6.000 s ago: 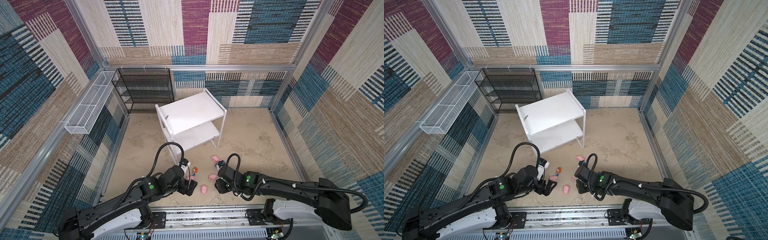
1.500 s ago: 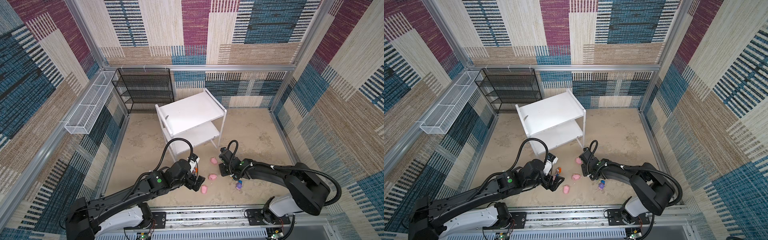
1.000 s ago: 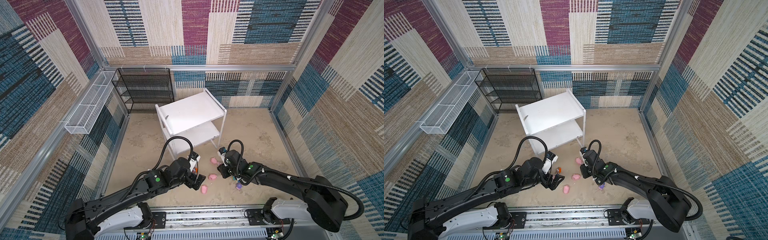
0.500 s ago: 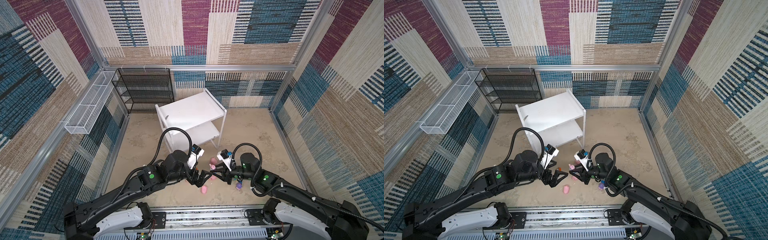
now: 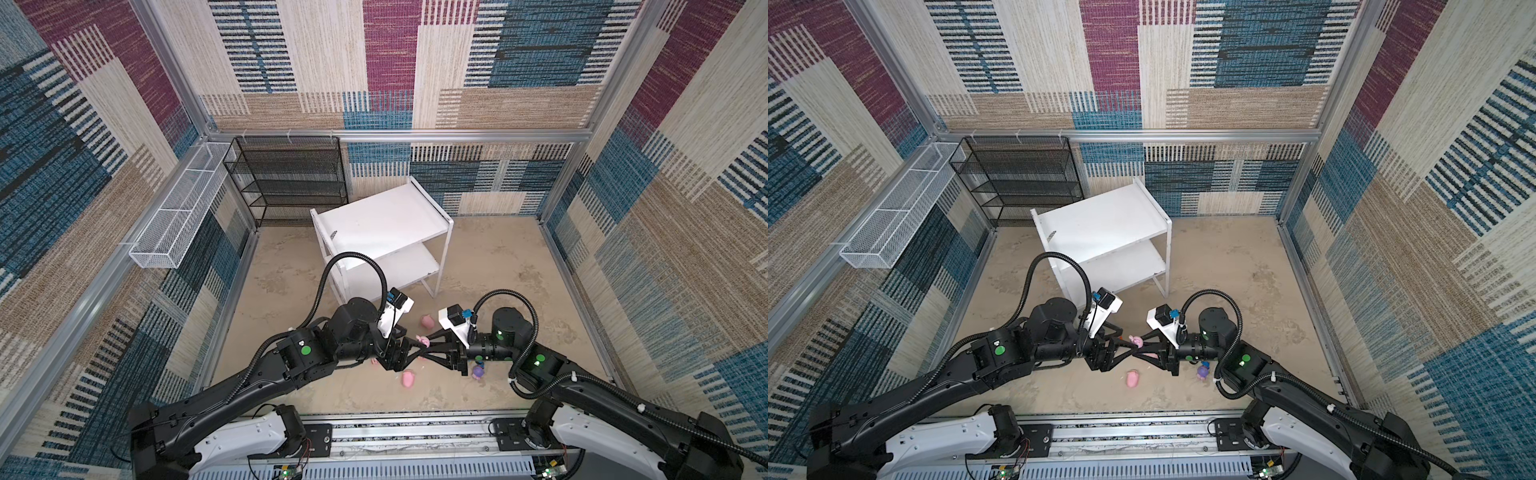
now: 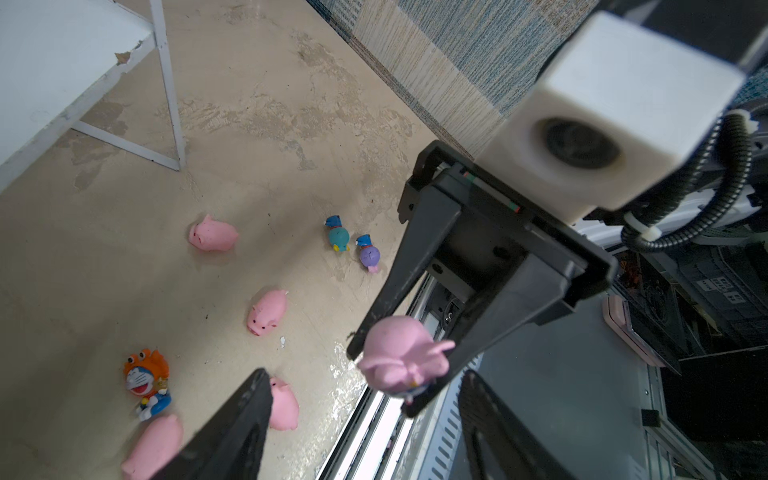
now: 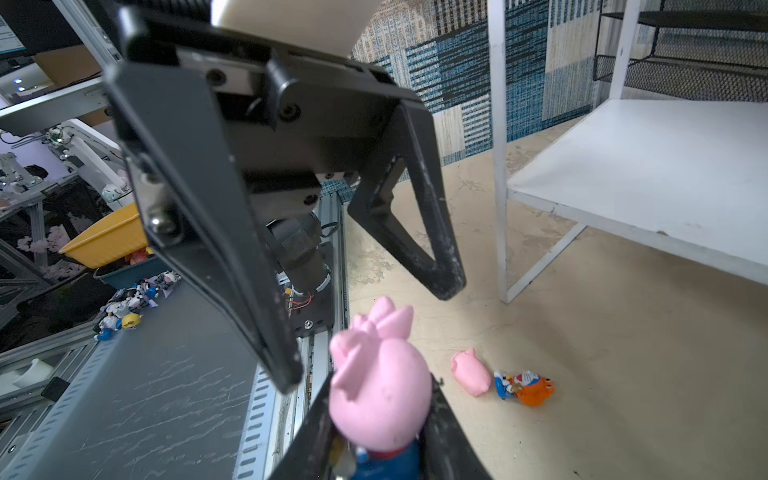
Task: Place and organize the plastic toys onto the shelf
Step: 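Grasp the pink-hooded Doraemon figure with the left gripper from the right gripper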
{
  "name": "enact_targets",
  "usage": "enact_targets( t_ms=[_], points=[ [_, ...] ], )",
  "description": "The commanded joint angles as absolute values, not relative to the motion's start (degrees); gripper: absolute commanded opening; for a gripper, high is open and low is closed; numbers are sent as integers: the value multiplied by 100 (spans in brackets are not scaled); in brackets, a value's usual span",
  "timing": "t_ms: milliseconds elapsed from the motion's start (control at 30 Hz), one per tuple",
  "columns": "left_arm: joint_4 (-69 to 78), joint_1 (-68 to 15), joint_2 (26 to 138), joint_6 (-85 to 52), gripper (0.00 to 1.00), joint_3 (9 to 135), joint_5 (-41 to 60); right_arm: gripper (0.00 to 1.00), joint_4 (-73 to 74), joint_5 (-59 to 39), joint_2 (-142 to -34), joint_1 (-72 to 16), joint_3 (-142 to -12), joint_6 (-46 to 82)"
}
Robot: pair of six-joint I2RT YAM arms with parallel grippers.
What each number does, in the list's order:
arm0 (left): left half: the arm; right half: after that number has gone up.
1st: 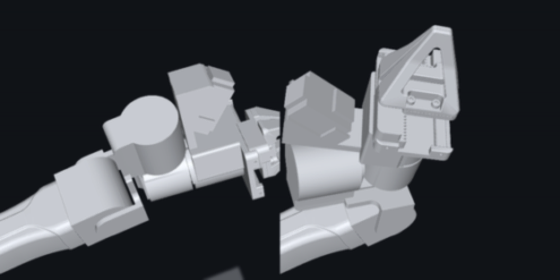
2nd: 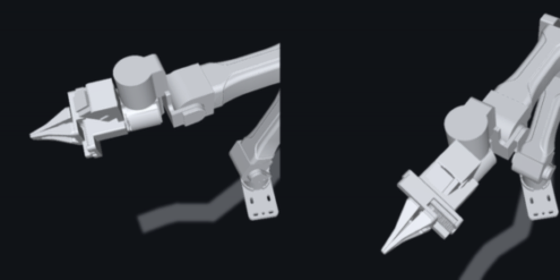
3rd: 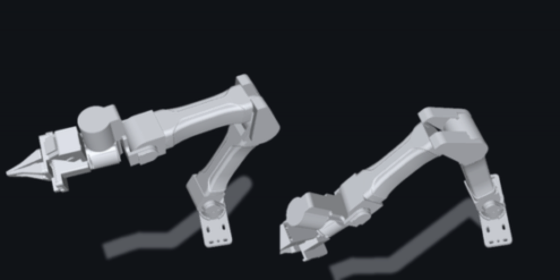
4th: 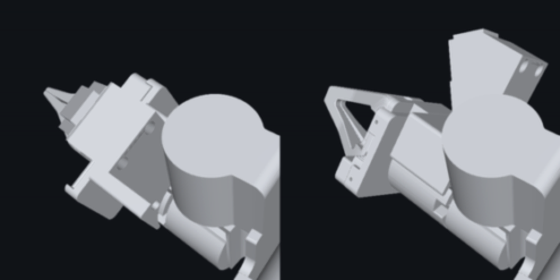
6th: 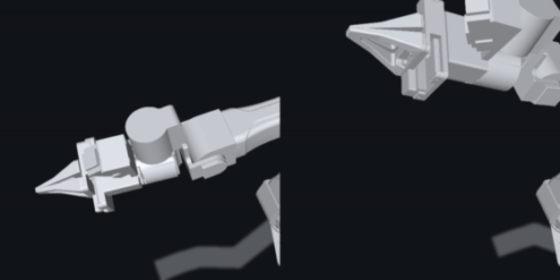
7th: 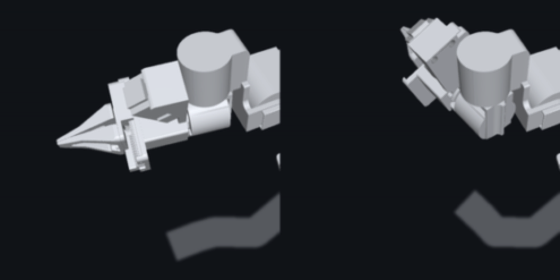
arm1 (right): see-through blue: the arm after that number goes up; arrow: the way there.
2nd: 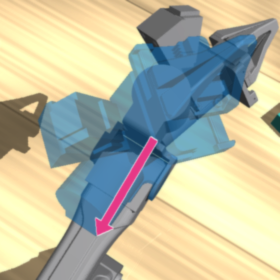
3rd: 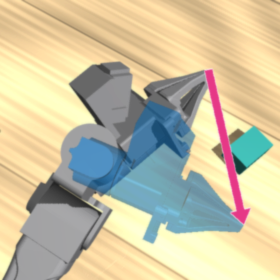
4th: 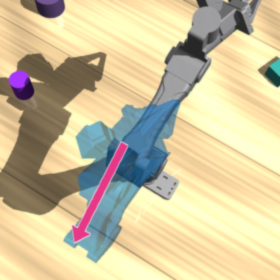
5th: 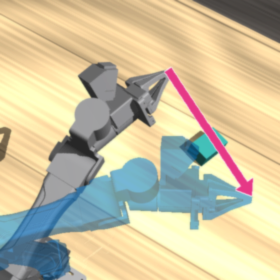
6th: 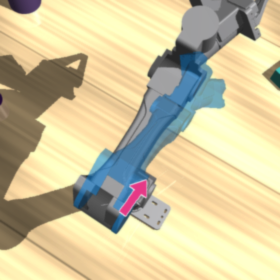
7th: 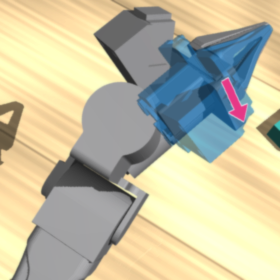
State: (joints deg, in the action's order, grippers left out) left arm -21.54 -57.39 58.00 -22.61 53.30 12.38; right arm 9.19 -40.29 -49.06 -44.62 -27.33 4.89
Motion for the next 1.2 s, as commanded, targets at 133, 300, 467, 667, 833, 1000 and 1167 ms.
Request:
enact_targets(
  t_ms=[133,300,467,667,833,1000,1167],
  points=[
    [-1926,-5738,5952,-2336,63,5489,1326,25,1055,-4016,-4897,-4552,-2824,343],
    [-1843,-5731,6090,-2396,53,5563,1437,25,1028,-3816,-4879,-4586,-2819,325],
    [-1784,-5732,6194,-2412,43,5585,1468,25,1004,-3637,-4852,-4606,-2821,309],
    [-1882,-5739,6299,-2395,27,5655,1411,26,984,-3474,-4820,-4610,-2804,316],
    [-2052,-5752,6316,-2348,18,5742,1234,28,998,-3385,-4813,-4605,-2791,347],
    [-2324,-5748,6335,-2254,16,5964,1007,35,1019,-3363,-4833,-4605,-2786,401],
    [-2814,-5751,6437,-2072,14,6403,757,55,961,-3360,-4810,-4605,-2793,415]
  ],
)
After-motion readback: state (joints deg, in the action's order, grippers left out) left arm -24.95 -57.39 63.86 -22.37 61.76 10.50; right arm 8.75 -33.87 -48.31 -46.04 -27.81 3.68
